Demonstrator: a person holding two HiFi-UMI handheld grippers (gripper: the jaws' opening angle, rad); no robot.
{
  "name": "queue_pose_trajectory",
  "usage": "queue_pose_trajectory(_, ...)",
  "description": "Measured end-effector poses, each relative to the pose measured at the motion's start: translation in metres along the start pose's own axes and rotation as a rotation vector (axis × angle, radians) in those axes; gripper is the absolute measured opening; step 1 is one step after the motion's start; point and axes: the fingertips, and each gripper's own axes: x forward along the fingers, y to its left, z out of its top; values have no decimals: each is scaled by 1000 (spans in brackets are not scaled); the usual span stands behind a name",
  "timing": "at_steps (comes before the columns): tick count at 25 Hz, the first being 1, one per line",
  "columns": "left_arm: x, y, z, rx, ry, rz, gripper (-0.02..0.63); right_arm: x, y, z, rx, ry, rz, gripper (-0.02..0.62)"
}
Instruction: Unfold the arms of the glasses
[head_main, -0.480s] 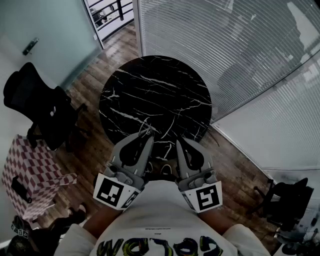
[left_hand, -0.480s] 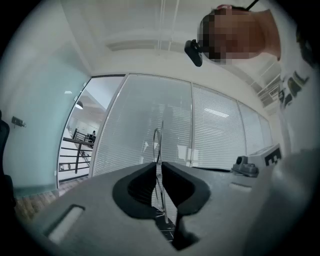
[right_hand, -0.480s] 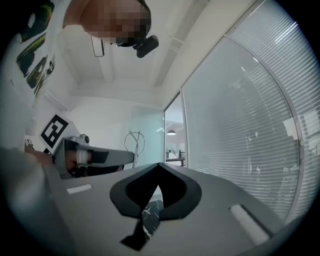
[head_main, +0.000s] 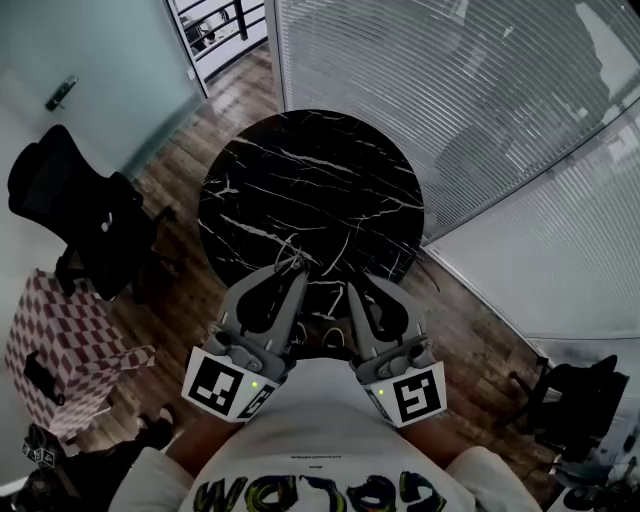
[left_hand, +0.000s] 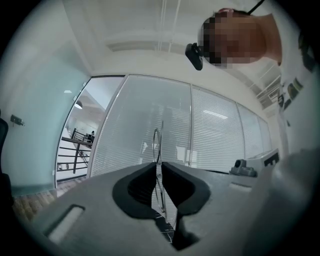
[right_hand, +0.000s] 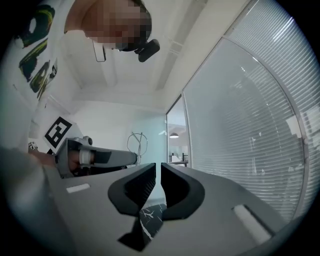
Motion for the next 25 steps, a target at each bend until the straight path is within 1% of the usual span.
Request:
queue_pose_trajectory(5,1,-5,1,-7,4,-15,34,4,10,-3,31,24,32,34)
queue_pose_trajectory(10,1,-8,3,-12,1,-25,34,7,18,-10,30,50,67,34)
queue_pose_trajectory(15,-1,-14,1,-4,12,-41,34,6,20,-5,62,40,86,40)
queue_pose_trajectory(19,-1,-15,-13,21,55,-48,34,6,21,14,63,3,113,45)
queue_pose_trajectory(22,-1,-18,-29,43,101,-57,34,8,26,24,33,-12,137,57)
queue_pose_trajectory(25,0,-22,-44,61,140,-63,34,9,30,25,-1,-9,149,72)
